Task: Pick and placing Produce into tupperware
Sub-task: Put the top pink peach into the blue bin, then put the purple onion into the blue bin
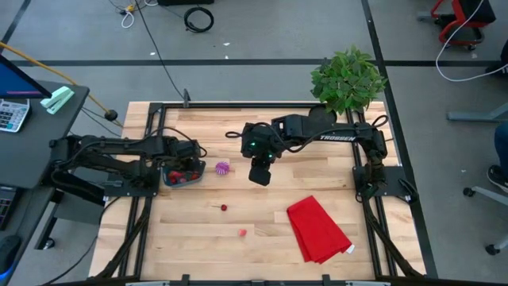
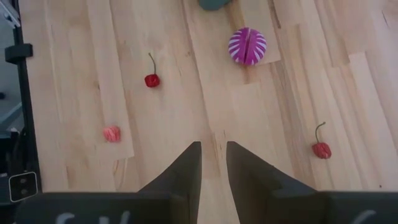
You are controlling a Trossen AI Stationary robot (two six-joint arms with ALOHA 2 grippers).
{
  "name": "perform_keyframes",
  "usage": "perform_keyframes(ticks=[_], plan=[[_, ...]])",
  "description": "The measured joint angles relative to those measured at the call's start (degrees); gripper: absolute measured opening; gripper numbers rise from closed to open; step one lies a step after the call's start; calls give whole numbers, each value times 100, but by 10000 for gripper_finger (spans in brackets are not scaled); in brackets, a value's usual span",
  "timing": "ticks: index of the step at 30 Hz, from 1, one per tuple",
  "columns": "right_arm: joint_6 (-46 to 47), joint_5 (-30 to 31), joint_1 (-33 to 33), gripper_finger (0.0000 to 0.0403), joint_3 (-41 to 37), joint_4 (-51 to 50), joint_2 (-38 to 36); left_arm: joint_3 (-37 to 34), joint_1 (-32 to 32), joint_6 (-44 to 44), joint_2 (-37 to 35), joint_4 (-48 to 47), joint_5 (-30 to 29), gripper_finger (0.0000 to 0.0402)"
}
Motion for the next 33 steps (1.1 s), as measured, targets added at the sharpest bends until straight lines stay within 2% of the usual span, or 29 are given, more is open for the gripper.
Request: perform_keyframes(ticks=[7, 14, 19, 24, 33], plan=[[7, 0, 0, 84, 0, 0, 0, 1, 0, 2, -3, 24, 9, 169], [215, -2, 0, 104, -319, 150, 2, 330, 2, 179, -52, 254, 175, 155], [197, 80, -26, 140, -936, 357, 2, 897, 3, 607, -50, 250, 171, 145], [-96, 641, -103, 176, -1757, 864, 2, 1303, 2, 1093, -50, 256, 13, 154], [134, 662, -525, 209, -2958, 1608, 2, 1408, 2, 1359, -29, 513, -66, 192]])
